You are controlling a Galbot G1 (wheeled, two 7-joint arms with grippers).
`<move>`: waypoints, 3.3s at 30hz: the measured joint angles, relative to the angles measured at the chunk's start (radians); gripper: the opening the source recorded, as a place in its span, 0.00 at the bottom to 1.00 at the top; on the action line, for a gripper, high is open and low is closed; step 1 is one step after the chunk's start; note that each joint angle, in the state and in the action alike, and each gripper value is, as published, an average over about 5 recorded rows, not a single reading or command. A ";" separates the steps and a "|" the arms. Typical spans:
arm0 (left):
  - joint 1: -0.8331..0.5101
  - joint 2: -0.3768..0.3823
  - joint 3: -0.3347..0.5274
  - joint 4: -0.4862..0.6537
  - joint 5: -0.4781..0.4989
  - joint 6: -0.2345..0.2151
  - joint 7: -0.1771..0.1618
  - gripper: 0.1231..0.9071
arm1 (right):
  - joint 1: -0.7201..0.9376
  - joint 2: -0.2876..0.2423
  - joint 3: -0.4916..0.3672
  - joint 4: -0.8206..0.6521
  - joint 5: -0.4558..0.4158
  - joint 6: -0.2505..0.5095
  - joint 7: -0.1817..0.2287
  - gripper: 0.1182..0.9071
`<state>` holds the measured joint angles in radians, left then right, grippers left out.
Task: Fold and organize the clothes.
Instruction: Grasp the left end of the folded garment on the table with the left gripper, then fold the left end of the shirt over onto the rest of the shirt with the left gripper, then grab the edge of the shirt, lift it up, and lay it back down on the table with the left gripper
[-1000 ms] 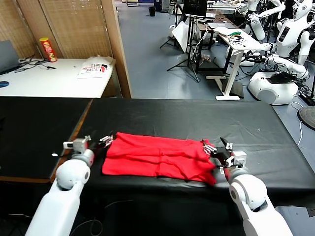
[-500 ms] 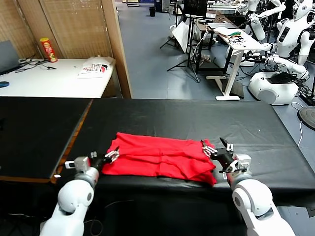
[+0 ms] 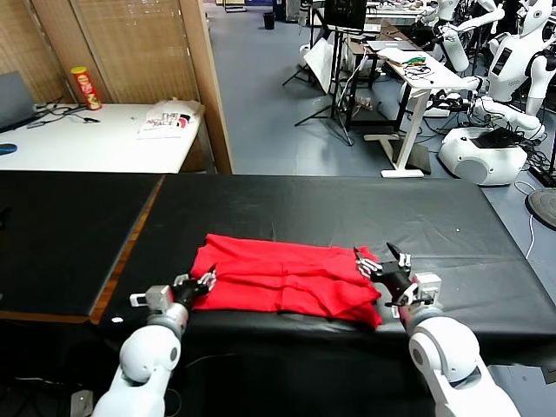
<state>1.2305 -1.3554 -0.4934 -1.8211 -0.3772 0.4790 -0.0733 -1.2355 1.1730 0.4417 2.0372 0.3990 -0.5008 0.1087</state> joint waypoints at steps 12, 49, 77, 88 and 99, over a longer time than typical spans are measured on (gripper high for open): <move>0.007 0.089 -0.014 -0.008 0.173 -0.064 0.008 0.05 | -0.008 0.005 0.011 0.010 -0.009 0.001 -0.001 0.86; -0.078 0.039 0.245 -0.194 -0.178 0.103 -0.133 0.05 | -0.099 0.063 0.080 0.056 -0.055 0.009 0.002 0.86; -0.101 -0.146 0.251 -0.063 -0.066 0.034 -0.125 0.06 | -0.082 0.078 0.044 0.019 -0.080 0.012 -0.007 0.86; -0.110 -0.220 0.245 -0.077 -0.261 0.046 -0.173 0.70 | -0.028 0.073 -0.023 -0.019 -0.064 0.002 -0.045 0.86; -0.099 -0.098 0.098 -0.156 -0.156 -0.018 -0.085 0.86 | 0.148 0.071 -0.233 -0.116 -0.037 0.031 -0.092 0.86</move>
<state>1.1319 -1.4531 -0.3952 -1.9771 -0.5333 0.4607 -0.1582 -1.0875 1.2442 0.2083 1.9213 0.3618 -0.4700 0.0169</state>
